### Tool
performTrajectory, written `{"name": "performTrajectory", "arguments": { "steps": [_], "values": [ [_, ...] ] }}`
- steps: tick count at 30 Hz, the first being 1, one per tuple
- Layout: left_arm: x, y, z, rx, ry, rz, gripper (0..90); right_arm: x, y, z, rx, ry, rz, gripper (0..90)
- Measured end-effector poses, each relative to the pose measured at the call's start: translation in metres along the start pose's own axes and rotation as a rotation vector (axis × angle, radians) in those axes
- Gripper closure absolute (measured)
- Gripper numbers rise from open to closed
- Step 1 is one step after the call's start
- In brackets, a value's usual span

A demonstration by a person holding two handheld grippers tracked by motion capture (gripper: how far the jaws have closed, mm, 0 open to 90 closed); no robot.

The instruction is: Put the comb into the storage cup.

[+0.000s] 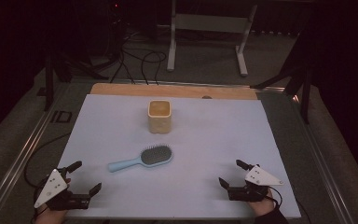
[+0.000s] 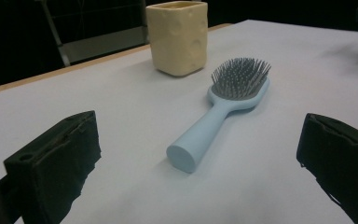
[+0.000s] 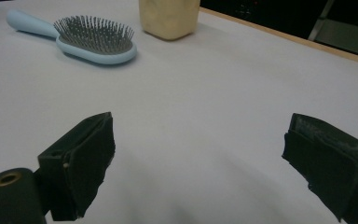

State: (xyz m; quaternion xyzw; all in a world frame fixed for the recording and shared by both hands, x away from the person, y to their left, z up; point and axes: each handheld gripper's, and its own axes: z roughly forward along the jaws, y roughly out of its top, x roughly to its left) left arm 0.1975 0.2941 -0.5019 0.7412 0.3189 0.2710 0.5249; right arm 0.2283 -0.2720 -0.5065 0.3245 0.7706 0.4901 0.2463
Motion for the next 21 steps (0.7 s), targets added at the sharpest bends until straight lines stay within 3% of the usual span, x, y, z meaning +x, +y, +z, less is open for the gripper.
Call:
{"name": "performTrajectory", "arguments": {
  "steps": [21],
  "values": [
    [0.0002,0.0073,-0.0034,-0.005,-0.002,0.008,0.0,0.0002,0.0009,-0.0012,-0.019,-0.001,-0.004,8.6]
  ]
}}
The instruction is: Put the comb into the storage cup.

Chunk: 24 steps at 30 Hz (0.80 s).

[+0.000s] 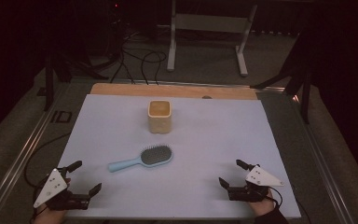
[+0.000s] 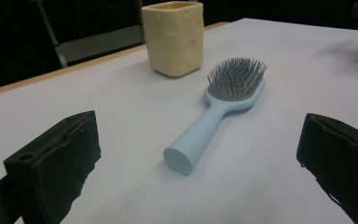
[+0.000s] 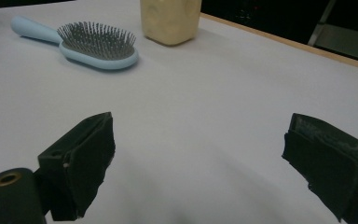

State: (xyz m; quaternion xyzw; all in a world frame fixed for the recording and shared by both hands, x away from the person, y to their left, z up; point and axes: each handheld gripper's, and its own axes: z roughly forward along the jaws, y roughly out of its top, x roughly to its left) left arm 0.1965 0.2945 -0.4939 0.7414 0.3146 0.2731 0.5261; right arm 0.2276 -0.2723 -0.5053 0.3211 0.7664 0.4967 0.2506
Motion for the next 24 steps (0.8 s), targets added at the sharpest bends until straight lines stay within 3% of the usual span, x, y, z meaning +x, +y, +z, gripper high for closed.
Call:
{"name": "performTrajectory", "arguments": {
  "steps": [5,11,24],
  "values": [
    [0.005,0.003,-0.004,0.002,0.011,-0.009,0.0,0.000,0.000,-0.001,-0.004,0.000,0.005,8.6],
    [0.008,0.011,-0.003,0.009,-0.015,-0.021,0.0,0.000,0.001,0.000,-0.008,0.001,0.011,8.6],
    [0.015,0.032,-0.004,0.013,-0.051,0.006,0.0,0.001,0.001,0.001,-0.006,0.005,0.015,8.6]
  ]
}}
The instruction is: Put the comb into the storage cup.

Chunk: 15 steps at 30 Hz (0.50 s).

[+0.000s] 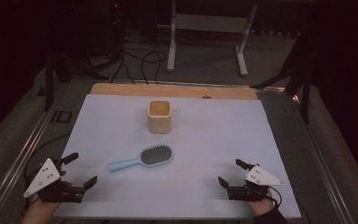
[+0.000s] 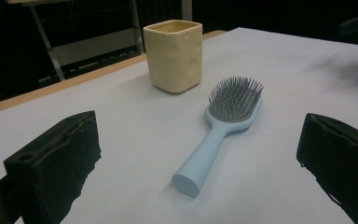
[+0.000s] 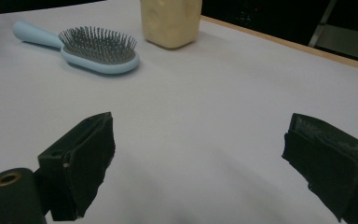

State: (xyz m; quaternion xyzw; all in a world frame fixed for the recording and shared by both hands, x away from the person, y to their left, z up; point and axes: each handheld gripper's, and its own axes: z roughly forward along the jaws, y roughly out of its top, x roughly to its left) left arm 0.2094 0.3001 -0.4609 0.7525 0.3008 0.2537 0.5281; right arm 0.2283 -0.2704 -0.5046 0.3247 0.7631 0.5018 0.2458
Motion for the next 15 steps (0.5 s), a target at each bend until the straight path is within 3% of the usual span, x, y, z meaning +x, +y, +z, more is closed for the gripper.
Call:
{"name": "performTrajectory", "arguments": {
  "steps": [6,8,15],
  "values": [
    [0.002,0.009,0.000,0.008,-0.020,0.013,0.0,0.000,0.000,0.000,-0.001,0.003,-0.001,8.7],
    [0.003,0.012,0.000,0.000,-0.035,-0.007,0.0,0.000,0.000,0.000,-0.001,0.002,-0.001,8.7],
    [0.005,0.027,0.001,0.020,-0.046,0.036,0.0,0.000,0.000,0.000,-0.002,0.003,-0.003,8.7]
  ]
}}
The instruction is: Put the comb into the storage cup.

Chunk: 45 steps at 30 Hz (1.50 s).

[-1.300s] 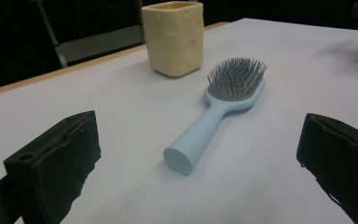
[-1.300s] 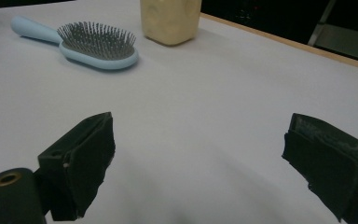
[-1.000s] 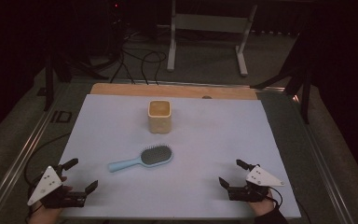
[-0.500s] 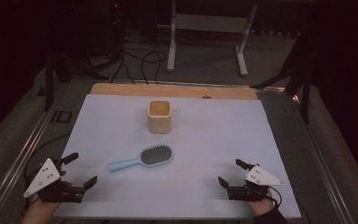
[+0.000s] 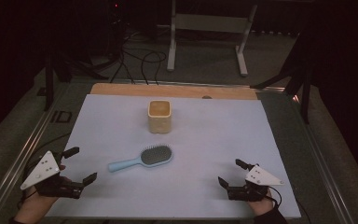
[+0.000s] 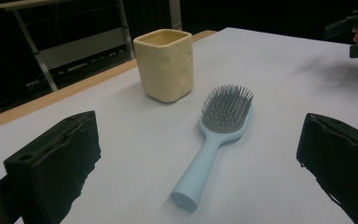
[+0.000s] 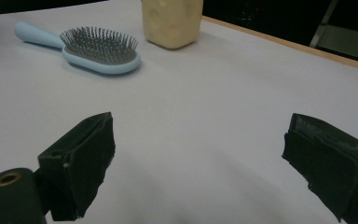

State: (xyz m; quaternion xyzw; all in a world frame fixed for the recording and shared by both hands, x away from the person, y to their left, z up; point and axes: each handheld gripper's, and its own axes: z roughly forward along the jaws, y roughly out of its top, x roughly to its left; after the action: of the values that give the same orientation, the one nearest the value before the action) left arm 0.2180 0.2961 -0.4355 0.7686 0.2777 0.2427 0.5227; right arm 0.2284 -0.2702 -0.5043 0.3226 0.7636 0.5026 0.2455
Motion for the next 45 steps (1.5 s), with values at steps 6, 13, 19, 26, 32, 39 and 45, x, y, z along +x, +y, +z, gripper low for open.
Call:
{"name": "performTrajectory", "arguments": {
  "steps": [6,13,19,26,32,39,45],
  "values": [
    [0.001,0.013,0.004,0.013,-0.021,0.026,0.0,0.000,0.000,0.000,-0.001,0.001,-0.002,8.7],
    [0.002,0.025,0.012,0.032,-0.050,0.043,0.0,0.000,0.000,0.000,-0.001,0.005,-0.004,8.7],
    [0.003,0.035,0.018,0.056,-0.065,0.063,0.0,0.000,0.000,0.000,0.001,0.009,0.001,8.7],
    [0.002,0.045,0.026,0.076,-0.089,0.086,0.0,0.000,0.000,0.000,0.001,0.012,0.001,8.7],
    [0.000,0.052,0.037,0.116,-0.115,0.114,0.0,0.000,0.001,0.000,-0.001,0.012,0.001,8.7],
    [-0.001,0.057,0.051,0.164,-0.134,0.139,0.0,0.000,0.001,-0.001,-0.005,0.014,0.003,8.7],
    [-0.002,0.058,0.063,0.197,-0.149,0.152,0.0,0.000,0.001,-0.001,-0.005,0.019,0.002,8.7]
  ]
}}
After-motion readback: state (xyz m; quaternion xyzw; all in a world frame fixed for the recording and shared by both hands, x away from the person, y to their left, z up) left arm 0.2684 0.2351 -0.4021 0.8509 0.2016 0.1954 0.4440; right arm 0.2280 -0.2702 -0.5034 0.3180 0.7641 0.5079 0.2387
